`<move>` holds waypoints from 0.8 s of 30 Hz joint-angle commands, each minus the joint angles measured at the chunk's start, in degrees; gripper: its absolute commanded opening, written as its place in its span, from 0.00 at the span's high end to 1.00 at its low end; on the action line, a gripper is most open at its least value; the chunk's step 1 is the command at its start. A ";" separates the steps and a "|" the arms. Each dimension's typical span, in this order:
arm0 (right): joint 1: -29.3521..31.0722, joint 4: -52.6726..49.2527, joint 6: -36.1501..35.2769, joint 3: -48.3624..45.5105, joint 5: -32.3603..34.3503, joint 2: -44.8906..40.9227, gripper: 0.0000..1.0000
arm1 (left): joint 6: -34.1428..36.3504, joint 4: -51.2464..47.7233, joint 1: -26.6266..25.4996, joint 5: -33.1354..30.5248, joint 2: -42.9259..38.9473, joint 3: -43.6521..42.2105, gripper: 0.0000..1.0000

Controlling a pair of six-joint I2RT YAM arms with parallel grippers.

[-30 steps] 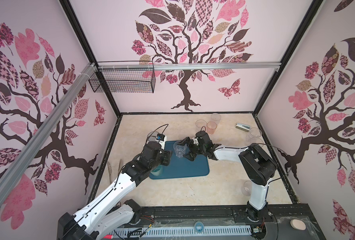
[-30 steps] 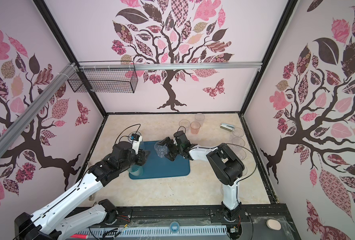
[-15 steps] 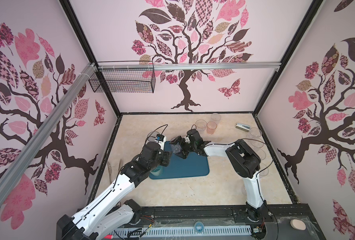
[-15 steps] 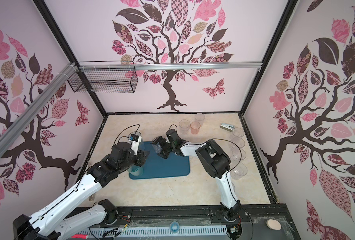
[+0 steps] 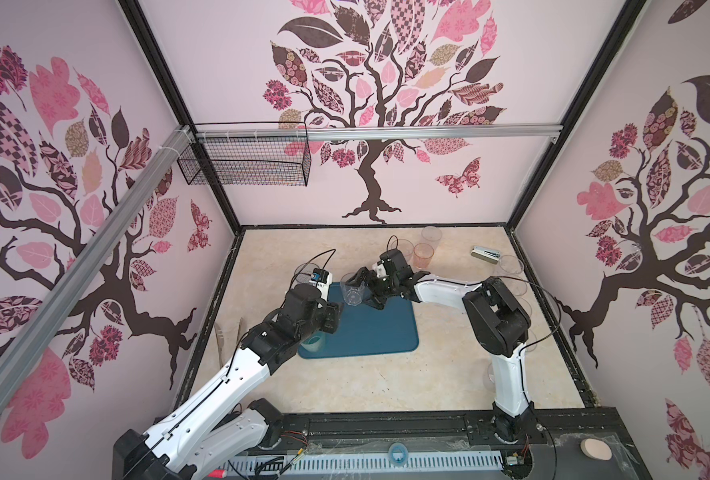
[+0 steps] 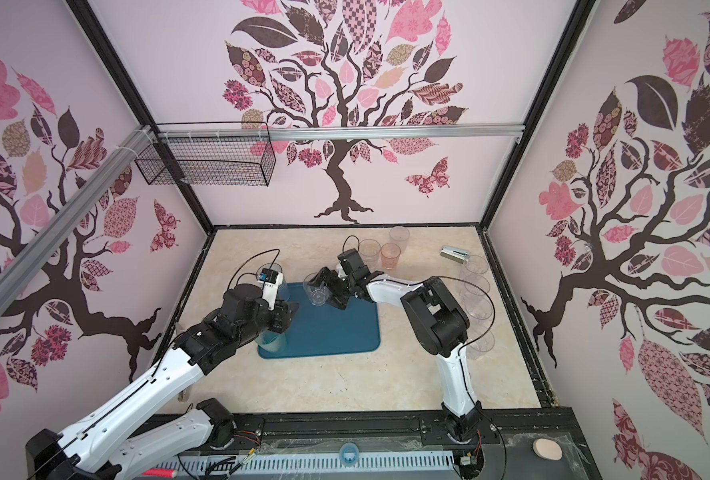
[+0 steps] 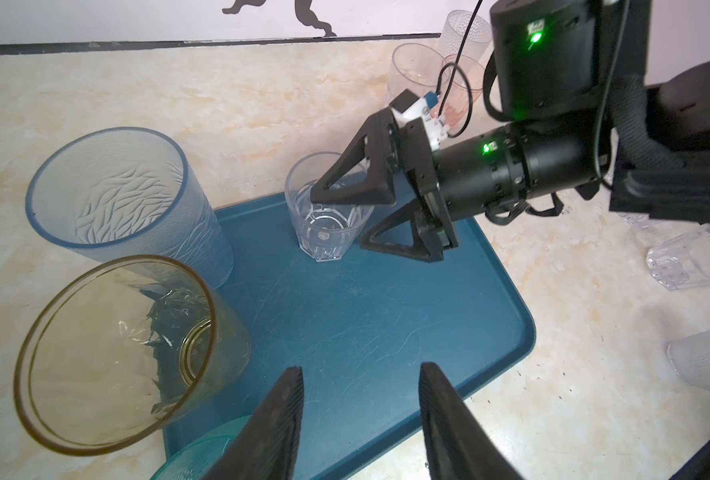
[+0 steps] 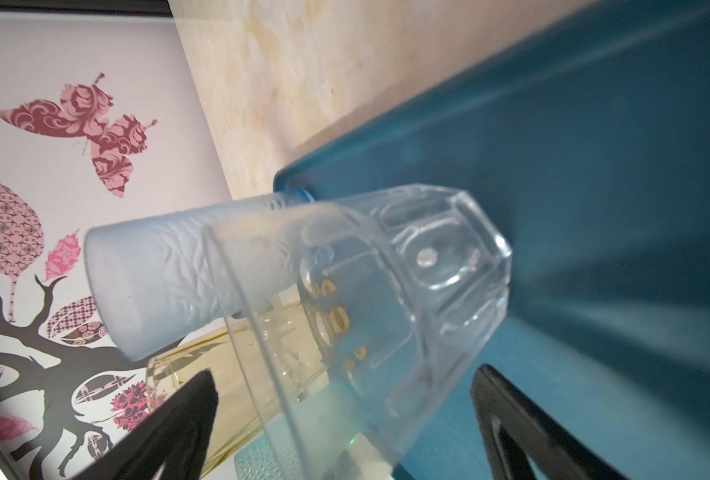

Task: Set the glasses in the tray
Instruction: 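Set the clear cup upright on the tray and open the right gripper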

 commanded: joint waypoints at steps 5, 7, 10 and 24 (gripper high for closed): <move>-0.56 -2.89 -3.93 4.14 1.08 2.89 0.03 | 0.54 -0.05 -0.20 -0.49 -1.00 -0.79 0.51; -0.54 -2.81 -3.93 5.59 0.57 4.31 0.04 | 0.36 -0.16 -0.20 -0.50 -1.28 -1.09 0.51; 0.05 -2.67 -3.50 7.29 0.15 5.80 0.04 | 0.15 -0.16 -0.22 -0.47 -1.28 -1.08 0.51; 2.16 0.37 -1.68 11.46 -2.64 9.60 0.05 | -0.14 -0.46 -0.24 -0.17 -0.09 0.70 0.51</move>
